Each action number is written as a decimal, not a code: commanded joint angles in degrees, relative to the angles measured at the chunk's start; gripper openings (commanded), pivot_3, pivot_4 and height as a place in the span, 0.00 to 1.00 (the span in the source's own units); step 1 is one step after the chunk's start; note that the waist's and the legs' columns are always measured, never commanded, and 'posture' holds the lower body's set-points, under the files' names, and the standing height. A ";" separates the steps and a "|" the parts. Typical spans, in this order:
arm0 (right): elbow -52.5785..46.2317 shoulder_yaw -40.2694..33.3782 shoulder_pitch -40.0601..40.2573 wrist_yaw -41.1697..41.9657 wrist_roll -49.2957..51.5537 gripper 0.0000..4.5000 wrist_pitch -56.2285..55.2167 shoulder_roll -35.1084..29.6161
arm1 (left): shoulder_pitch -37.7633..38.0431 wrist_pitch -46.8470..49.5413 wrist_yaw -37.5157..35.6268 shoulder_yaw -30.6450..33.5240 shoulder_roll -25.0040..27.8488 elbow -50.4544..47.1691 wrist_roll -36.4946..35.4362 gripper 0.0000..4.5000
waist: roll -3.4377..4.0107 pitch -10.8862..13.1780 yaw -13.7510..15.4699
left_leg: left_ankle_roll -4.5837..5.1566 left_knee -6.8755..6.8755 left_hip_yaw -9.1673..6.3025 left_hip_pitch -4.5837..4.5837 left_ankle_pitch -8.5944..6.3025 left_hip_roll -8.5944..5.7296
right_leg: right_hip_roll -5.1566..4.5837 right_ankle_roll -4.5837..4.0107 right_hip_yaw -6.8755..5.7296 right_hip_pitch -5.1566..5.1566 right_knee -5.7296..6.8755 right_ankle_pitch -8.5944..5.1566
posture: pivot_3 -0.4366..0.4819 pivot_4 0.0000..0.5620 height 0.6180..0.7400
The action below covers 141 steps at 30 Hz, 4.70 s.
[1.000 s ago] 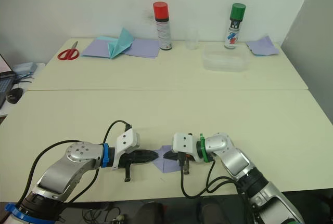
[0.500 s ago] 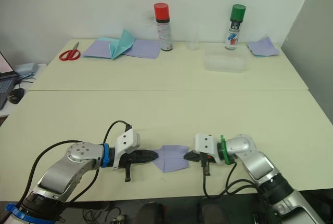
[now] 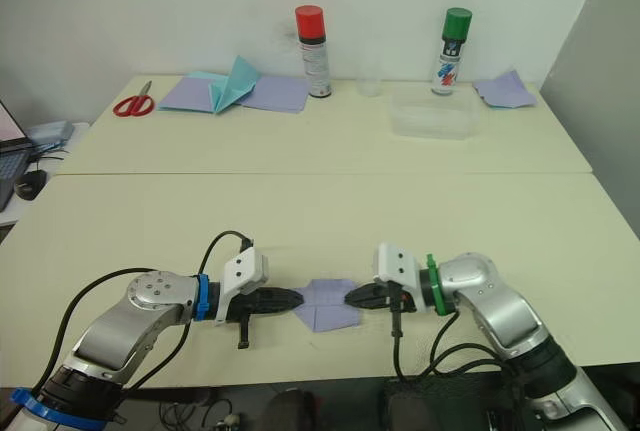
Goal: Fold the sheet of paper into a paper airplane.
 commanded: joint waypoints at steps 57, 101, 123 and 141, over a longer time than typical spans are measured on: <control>13.82 7.48 -3.43 -5.12 -11.80 0.00 -7.13 6.15 | 5.00 -4.46 -0.70 3.86 4.42 6.73 2.61 0.00 | 0.10 -0.09 -0.04 | 0.01 0.02 0.00 0.07 0.01 0.03 | 0.01 0.04 0.00 -0.01 0.01 0.02 | 0.48 0.27 1.00; 11.36 6.02 -4.52 -3.91 -9.86 0.00 -5.28 6.29 | -2.27 -4.83 0.30 0.04 -3.46 7.36 4.83 0.77 | 0.03 -0.02 0.11 | 0.01 0.07 0.01 -0.05 0.01 -0.01 | 0.01 0.11 -0.01 -0.02 0.01 0.06 | 0.48 0.27 1.00; 11.13 6.15 -4.21 -4.15 -9.94 0.00 -4.49 6.52 | -1.92 -7.07 -1.31 1.53 -2.63 1.52 2.17 0.01 | -0.02 0.05 0.15 | 0.01 0.03 0.02 -0.13 0.01 -0.05 | -0.01 0.07 -0.02 -0.06 -0.02 0.04 | 0.48 0.27 1.00; 5.23 -6.46 -5.91 -7.43 1.70 0.60 7.77 8.46 | 1.40 -12.15 -0.21 -2.63 -1.52 6.11 8.76 0.00 | 0.00 0.06 0.16 | 0.00 0.01 0.03 -0.11 0.00 -0.04 | -0.03 0.06 0.01 -0.04 -0.05 0.04 | 0.48 0.27 1.00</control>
